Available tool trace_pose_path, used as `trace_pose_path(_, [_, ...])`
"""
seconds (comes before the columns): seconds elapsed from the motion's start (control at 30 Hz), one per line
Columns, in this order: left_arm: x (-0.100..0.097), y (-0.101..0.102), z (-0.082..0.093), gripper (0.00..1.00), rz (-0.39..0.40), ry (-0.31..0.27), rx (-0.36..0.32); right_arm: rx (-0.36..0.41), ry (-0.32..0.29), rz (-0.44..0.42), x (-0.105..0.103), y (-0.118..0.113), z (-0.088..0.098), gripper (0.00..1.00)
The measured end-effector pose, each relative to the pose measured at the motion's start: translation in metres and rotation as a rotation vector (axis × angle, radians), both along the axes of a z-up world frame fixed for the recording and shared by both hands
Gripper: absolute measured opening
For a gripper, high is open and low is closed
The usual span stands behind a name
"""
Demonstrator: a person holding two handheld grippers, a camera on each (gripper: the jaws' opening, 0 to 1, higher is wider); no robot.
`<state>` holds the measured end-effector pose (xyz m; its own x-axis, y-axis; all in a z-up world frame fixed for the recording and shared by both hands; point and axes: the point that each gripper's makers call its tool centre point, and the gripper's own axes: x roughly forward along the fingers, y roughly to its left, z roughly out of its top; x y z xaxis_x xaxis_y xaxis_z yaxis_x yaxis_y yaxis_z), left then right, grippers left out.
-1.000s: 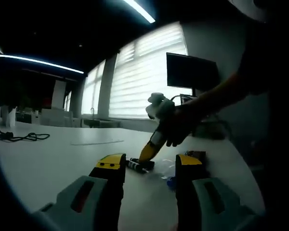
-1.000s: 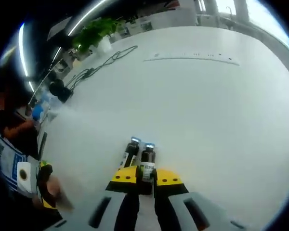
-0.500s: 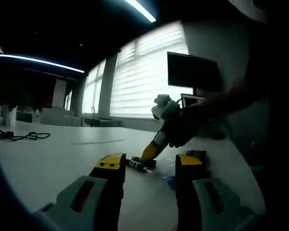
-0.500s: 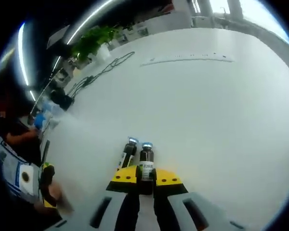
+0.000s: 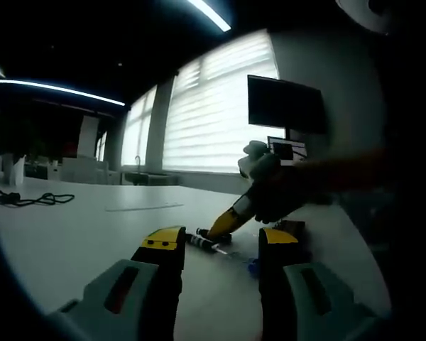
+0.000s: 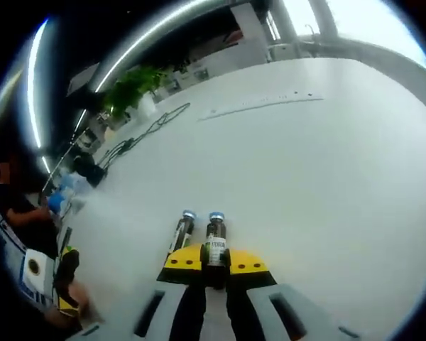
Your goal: Grip medicine bottles put into box
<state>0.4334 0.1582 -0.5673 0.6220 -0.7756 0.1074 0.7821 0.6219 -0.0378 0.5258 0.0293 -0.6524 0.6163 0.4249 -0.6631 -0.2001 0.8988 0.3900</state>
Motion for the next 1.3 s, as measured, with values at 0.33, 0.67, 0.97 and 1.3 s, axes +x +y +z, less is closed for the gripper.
trace_pose_path(0.33, [0.000, 0.000, -0.002, 0.34, -0.002, 0.002, 0.012, -0.001, -0.080, -0.043, -0.004, -0.003, 0.006, 0.06])
trace_pose_path(0.67, [0.002, -0.001, -0.005, 0.34, -0.001, 0.014, 0.020, 0.071, -0.228, -0.071, -0.003, -0.012, 0.037, 0.06])
trace_pose_path(0.97, [0.002, -0.002, -0.007, 0.34, 0.003, 0.018, 0.036, 0.027, -0.367, 0.033, -0.017, -0.013, 0.056, 0.06])
trace_pose_path(1.3, [0.004, -0.003, -0.008, 0.34, 0.008, 0.021, 0.042, 0.002, -0.472, 0.194, -0.038, -0.002, 0.073, 0.06])
